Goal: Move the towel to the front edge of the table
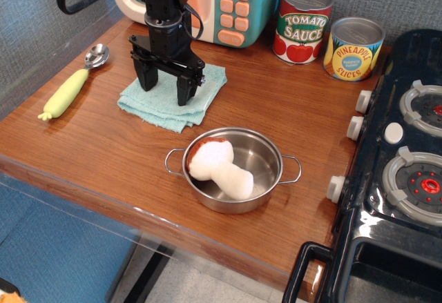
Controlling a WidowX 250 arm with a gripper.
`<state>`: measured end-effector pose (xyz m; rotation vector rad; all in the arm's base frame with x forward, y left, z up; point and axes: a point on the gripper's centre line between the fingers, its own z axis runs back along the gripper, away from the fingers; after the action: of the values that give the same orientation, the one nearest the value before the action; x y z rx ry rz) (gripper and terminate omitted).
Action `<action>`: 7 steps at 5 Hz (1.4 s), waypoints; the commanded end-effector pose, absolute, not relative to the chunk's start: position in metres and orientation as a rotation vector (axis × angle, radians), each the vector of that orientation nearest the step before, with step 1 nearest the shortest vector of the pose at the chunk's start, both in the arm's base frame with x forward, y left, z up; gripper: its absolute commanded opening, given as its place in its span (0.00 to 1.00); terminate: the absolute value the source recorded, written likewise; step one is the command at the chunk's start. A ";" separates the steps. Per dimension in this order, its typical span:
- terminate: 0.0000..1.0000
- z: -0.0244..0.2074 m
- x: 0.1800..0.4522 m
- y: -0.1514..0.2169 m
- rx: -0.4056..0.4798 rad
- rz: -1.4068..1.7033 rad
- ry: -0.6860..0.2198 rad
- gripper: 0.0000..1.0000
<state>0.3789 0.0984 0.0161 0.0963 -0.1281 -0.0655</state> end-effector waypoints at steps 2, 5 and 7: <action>0.00 0.033 0.286 0.128 0.078 -0.093 -0.035 1.00; 0.00 0.086 0.256 0.139 0.037 -0.134 -0.182 1.00; 0.00 0.105 0.248 0.142 0.050 -0.149 -0.226 1.00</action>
<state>0.2480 0.1381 0.0910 0.0218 -0.1876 -0.1487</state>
